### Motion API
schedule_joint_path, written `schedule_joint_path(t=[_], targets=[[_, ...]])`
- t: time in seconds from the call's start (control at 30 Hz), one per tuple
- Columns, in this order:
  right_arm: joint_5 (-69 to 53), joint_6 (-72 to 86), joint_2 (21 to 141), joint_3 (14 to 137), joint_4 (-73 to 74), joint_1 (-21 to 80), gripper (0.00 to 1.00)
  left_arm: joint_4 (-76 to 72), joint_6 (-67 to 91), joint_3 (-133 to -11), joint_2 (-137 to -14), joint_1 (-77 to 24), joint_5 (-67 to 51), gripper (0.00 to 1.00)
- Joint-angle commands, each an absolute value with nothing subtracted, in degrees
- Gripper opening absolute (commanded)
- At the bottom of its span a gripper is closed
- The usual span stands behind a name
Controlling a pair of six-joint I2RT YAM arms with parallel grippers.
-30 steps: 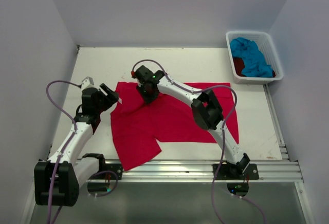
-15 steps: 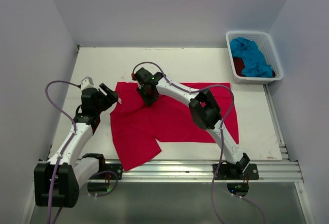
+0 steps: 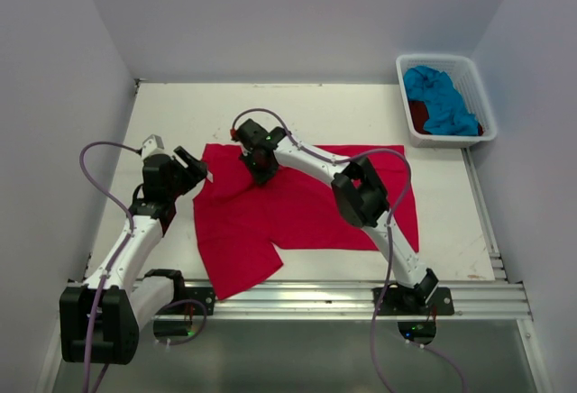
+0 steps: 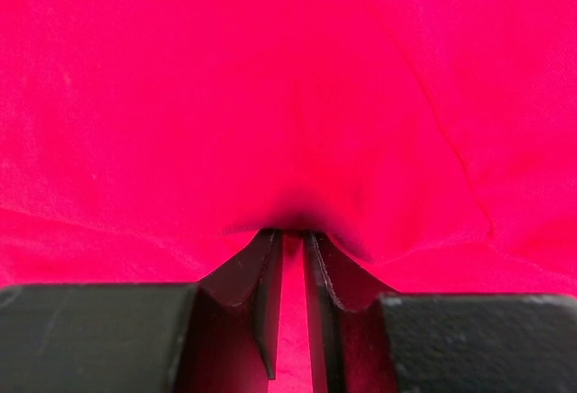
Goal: Fold and stack the t-shirts
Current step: Fold the flattened tshirt in 1/3 of the way
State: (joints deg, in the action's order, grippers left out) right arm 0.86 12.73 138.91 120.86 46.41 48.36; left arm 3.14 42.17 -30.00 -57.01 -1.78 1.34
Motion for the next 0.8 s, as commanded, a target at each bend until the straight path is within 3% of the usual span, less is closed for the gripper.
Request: schedule_joint_path(t=[0.0, 0.47, 0.77], targets=[[3.34, 11.51, 134.83, 119.27, 46.32, 48.25, 0.19, 2.9, 40.61, -30.5, -56.42, -1.23, 1.93, 0.72], [4.48, 10.81, 131.31, 118.65, 46.67, 48.25, 0.17, 2.72, 40.61, -31.02, -56.87, -1.23, 1.58, 0.72], [4.83, 10.72, 130.26, 118.3, 46.85, 48.25, 0.0, 2.72, 40.69, -30.67, -56.87, -1.23, 1.67, 0.72]])
